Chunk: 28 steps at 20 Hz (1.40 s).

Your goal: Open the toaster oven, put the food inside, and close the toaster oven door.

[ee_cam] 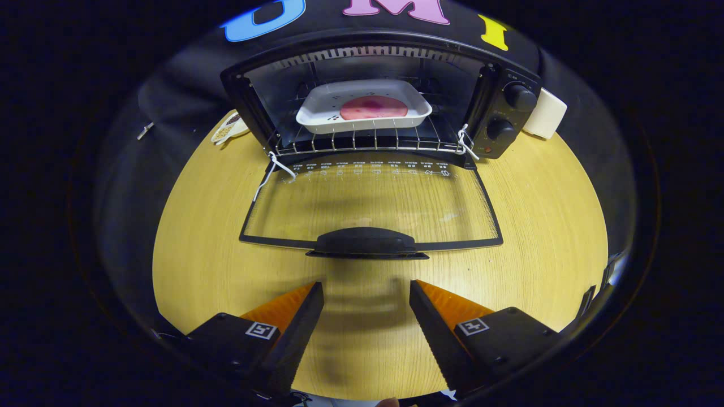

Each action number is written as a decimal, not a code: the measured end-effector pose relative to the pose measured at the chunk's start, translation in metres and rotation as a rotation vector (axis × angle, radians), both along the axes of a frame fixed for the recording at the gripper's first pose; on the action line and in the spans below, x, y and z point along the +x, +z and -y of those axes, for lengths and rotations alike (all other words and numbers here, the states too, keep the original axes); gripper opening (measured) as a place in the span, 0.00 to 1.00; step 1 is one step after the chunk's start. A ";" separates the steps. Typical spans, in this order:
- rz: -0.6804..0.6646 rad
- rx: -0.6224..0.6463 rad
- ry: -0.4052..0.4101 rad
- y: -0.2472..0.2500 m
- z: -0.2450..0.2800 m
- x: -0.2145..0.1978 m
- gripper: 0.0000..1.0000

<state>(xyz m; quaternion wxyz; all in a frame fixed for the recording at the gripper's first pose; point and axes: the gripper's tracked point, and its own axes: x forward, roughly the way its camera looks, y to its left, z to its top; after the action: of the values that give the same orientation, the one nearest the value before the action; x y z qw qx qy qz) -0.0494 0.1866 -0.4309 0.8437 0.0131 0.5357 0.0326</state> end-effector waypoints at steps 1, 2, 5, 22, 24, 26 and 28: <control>-0.004 -0.004 -0.007 -0.003 0.000 0.002 0.99; -0.007 -0.010 -0.013 -0.005 -0.001 0.004 0.99; -0.021 -0.013 -0.051 -0.011 -0.001 0.011 0.99; 0.079 0.037 -0.025 0.036 0.000 0.017 0.99; 0.108 0.044 -0.021 0.047 0.001 0.018 0.99; 0.146 0.048 -0.018 0.061 0.001 0.022 0.99; 0.200 0.046 -0.004 0.079 0.001 0.026 0.99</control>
<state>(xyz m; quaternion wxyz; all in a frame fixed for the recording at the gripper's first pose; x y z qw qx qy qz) -0.0235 0.1858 -0.3518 0.8925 0.0301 0.4478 0.0443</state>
